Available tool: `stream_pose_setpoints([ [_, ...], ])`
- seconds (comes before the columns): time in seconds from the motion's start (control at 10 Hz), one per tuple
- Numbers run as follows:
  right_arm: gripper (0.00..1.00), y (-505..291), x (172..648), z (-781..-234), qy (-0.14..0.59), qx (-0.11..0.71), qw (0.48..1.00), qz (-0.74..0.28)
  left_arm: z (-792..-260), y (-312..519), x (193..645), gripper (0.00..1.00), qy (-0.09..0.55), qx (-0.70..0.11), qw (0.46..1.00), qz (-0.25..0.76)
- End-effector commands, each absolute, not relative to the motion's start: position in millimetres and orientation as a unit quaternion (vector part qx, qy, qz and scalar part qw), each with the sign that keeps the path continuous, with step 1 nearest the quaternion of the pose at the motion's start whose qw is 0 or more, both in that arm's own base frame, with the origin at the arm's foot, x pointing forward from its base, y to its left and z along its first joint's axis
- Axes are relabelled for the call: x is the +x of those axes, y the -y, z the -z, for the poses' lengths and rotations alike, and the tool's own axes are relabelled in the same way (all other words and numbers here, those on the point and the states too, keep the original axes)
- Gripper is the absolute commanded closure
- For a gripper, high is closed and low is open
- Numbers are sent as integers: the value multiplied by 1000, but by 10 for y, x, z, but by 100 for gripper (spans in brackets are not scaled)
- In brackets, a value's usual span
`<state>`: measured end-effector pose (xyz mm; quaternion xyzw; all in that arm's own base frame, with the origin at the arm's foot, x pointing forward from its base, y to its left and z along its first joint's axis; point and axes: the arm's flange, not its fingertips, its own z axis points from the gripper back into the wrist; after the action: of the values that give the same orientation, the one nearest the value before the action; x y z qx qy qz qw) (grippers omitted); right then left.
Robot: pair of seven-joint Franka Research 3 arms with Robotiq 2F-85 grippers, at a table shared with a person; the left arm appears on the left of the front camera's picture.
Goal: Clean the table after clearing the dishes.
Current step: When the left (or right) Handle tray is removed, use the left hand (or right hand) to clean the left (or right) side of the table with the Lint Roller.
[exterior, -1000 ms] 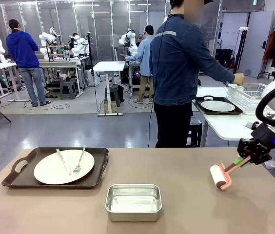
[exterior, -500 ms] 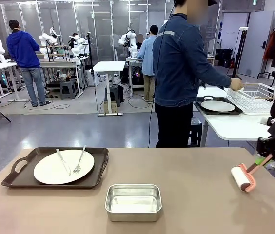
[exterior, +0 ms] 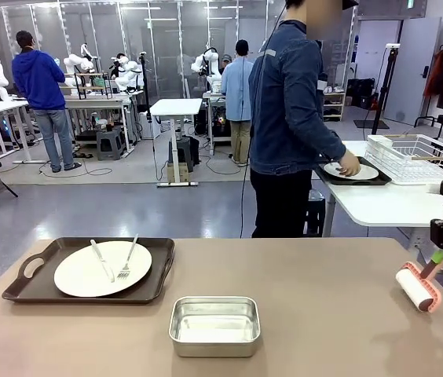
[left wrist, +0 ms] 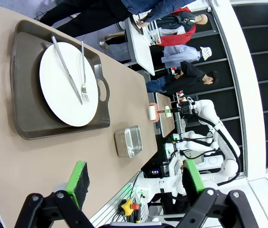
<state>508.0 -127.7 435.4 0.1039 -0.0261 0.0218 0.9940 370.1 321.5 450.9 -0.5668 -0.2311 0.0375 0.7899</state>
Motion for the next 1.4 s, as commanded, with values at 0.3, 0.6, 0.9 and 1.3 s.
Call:
stream_pose_setpoints([
  [0.3,78,877,4783,-5086,55,58,995,-65,-4520,-3232,3679,0,232,-565,791,-38],
  [0.6,78,710,4808,-5134,63,75,994,-48,-4520,-3232,3679,0,232,-565,791,-38],
  [0.9,78,839,4796,-5204,65,68,993,-78,-4520,-3232,3679,0,232,-565,791,-38],
  [1.3,78,839,4796,-5204,65,68,993,-78,-4520,-3232,3679,0,232,-565,791,-38],
])
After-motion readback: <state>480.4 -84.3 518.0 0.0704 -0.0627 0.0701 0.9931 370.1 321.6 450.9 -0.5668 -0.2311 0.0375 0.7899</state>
